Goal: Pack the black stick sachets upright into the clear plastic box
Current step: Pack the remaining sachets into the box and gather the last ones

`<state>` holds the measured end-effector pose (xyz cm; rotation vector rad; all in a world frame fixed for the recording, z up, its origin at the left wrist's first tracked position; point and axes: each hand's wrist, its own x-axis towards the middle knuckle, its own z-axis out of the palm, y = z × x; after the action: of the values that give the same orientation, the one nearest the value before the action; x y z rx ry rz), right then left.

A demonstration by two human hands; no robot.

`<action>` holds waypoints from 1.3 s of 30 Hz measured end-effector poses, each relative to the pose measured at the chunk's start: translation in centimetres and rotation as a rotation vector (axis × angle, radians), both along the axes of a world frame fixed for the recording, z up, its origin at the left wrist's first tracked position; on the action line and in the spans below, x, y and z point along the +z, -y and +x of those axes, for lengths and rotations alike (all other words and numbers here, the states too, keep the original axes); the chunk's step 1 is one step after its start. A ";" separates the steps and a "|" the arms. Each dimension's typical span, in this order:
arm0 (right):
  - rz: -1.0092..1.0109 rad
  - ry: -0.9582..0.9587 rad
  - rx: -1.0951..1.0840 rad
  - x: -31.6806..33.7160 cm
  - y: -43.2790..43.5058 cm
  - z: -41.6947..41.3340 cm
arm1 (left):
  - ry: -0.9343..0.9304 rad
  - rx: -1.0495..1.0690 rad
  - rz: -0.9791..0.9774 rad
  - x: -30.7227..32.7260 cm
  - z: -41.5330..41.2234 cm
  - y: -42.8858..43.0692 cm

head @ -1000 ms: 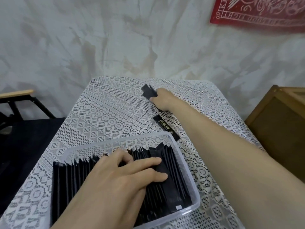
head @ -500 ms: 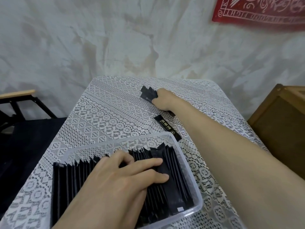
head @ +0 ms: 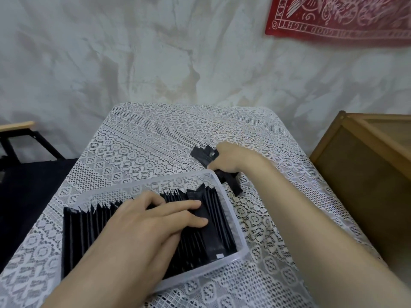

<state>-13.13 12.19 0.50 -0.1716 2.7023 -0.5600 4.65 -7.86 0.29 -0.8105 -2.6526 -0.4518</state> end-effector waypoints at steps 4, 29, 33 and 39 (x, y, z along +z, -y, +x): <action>0.004 -0.016 -0.016 -0.4 0.1 0.6 | 0.109 -0.005 -0.022 -0.9 0.1 0.4; -0.199 -0.205 -0.068 4.6 -1.2 14.2 | 0.243 0.034 0.026 0.0 0.7 -0.2; -0.005 -0.234 -0.064 4.3 -0.3 15.1 | 0.258 0.045 0.035 -0.1 0.7 -0.1; -0.024 -0.214 -0.025 4.7 -0.2 15.5 | 0.266 0.057 0.012 -0.1 0.8 -0.2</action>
<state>2.35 12.43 5.16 -0.2157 2.9094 -0.6139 5.42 -7.63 0.21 -0.7129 -2.9039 -0.5969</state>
